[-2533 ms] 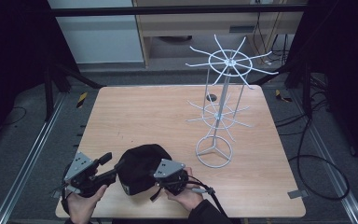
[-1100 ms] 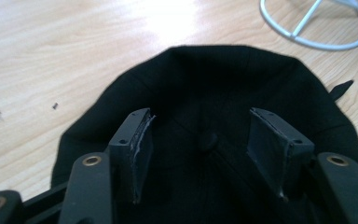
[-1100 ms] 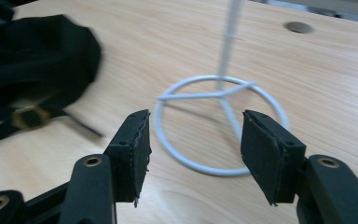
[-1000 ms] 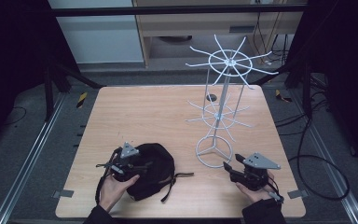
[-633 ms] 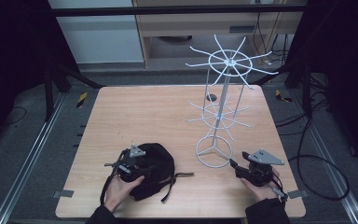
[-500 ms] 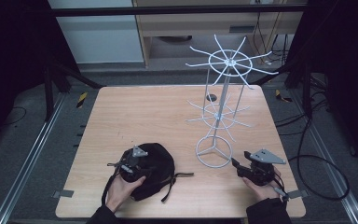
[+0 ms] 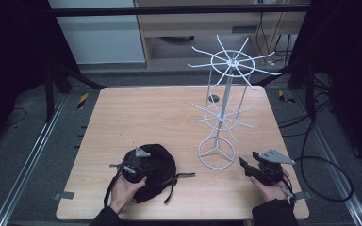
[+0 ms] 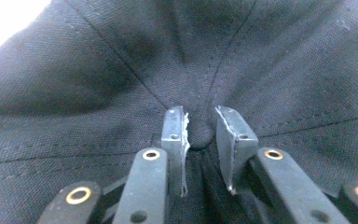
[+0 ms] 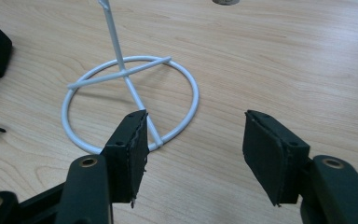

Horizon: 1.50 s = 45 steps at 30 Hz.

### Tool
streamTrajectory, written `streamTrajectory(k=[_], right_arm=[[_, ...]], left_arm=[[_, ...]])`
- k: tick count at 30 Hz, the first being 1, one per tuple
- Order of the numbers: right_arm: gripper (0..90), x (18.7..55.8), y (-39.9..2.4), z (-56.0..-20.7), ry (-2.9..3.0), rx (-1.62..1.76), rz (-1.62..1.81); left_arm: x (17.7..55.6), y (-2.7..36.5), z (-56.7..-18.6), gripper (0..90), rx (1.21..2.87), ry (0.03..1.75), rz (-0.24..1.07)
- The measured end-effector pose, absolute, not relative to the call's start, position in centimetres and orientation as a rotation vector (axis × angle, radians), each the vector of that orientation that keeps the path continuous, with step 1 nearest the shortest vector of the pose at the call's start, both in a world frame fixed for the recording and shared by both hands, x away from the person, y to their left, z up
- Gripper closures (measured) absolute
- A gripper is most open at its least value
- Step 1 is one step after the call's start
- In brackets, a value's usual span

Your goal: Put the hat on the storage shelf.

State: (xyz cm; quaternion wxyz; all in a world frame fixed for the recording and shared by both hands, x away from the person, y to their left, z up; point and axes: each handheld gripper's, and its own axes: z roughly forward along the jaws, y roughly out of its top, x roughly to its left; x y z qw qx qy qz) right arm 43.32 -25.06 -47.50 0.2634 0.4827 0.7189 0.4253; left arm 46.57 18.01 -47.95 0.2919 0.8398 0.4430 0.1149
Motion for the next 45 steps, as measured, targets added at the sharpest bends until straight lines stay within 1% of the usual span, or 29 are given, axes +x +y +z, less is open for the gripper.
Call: streamTrajectory(k=[7, 9, 12, 13, 20, 22, 23, 24, 27, 28, 29, 31, 33, 35, 37, 40, 42, 44, 45], right_arm=[[40.7, 43.4, -25.3, -47.6, 1.945, 1.31, 1.15], [40.7, 43.4, -25.3, -47.6, 1.944, 1.307, 1.152], [40.8, 43.3, -25.3, -47.6, 1.945, 1.311, 1.156], [40.8, 43.3, -25.3, -47.6, 1.946, 1.311, 1.155], [40.9, 43.3, -25.3, -47.7, 1.949, 1.311, 1.152], [40.8, 43.3, -25.3, -47.7, 1.949, 1.31, 1.153], [40.8, 43.3, -25.3, -47.7, 1.949, 1.31, 1.153], [40.9, 43.4, -25.3, -47.7, 1.95, 1.311, 1.153], [40.8, 43.3, -25.3, -47.7, 1.952, 1.311, 1.154], [40.8, 43.3, -25.3, -47.7, 1.953, 1.31, 1.153], [40.8, 43.3, -25.2, -47.7, 1.958, 1.314, 1.156], [40.8, 43.4, -25.2, -47.7, 1.959, 1.307, 1.151], [40.8, 43.4, -25.2, -47.7, 1.961, 1.311, 1.153], [40.8, 43.4, -25.2, -47.7, 1.962, 1.311, 1.154], [40.8, 43.4, -25.2, -47.7, 1.962, 1.31, 1.151], [40.8, 43.4, -25.2, -47.8, 1.965, 1.307, 1.149], [40.8, 43.4, -25.2, -47.8, 1.964, 1.308, 1.147], [40.8, 43.3, -25.2, -47.7, 1.962, 1.312, 1.151], [40.8, 43.3, -25.2, -47.7, 1.959, 1.31, 1.149]], left_arm=[[45.7, 18.6, -46.5, 76.0, 2.169, 1.133, 0.324], [45.3, 18.8, -45.8, 81.8, 2.136, 1.111, 0.341], [44.8, 19.2, -45.2, 82.6, 2.122, 1.067, 0.35], [44.6, 19.3, -45.1, 90.0, 2.104, 1.058, 0.338], [44.6, 19.4, -45.5, 89.1, 2.141, 1.043, 0.349], [44.7, 19.2, -45.9, 76.0, 2.17, 1.048, 0.356], [44.8, 19.2, -46.1, 71.4, 2.183, 1.05, 0.346], [44.8, 19.1, -46.3, 69.1, 2.196, 1.045, 0.329], [45.0, 18.9, -46.5, 58.1, 2.216, 1.049, 0.304], [45.1, 18.8, -46.6, 58.1, 2.24, 1.06, 0.287], [45.2, 18.5, -47.0, 53.0, 2.269, 1.087, 0.271], [45.4, 18.3, -47.6, 48.5, 2.311, 1.115, 0.236], [45.5, 18.1, -48.0, 47.9, 2.318, 1.125, 0.227], [45.5, 18.0, -47.9, 52.3, 2.32, 1.133, 0.234], [45.5, 17.9, -47.9, 57.6, 2.327, 1.151, 0.269], [45.6, 17.7, -47.8, 63.3, 2.328, 1.174, 0.276], [45.4, 17.4, -47.8, 65.8, 2.351, 1.167, 0.311], [45.4, 17.3, -47.8, 72.0, 2.351, 1.176, 0.336], [45.4, 17.2, -47.8, 72.6, 2.351, 1.18, 0.339]])
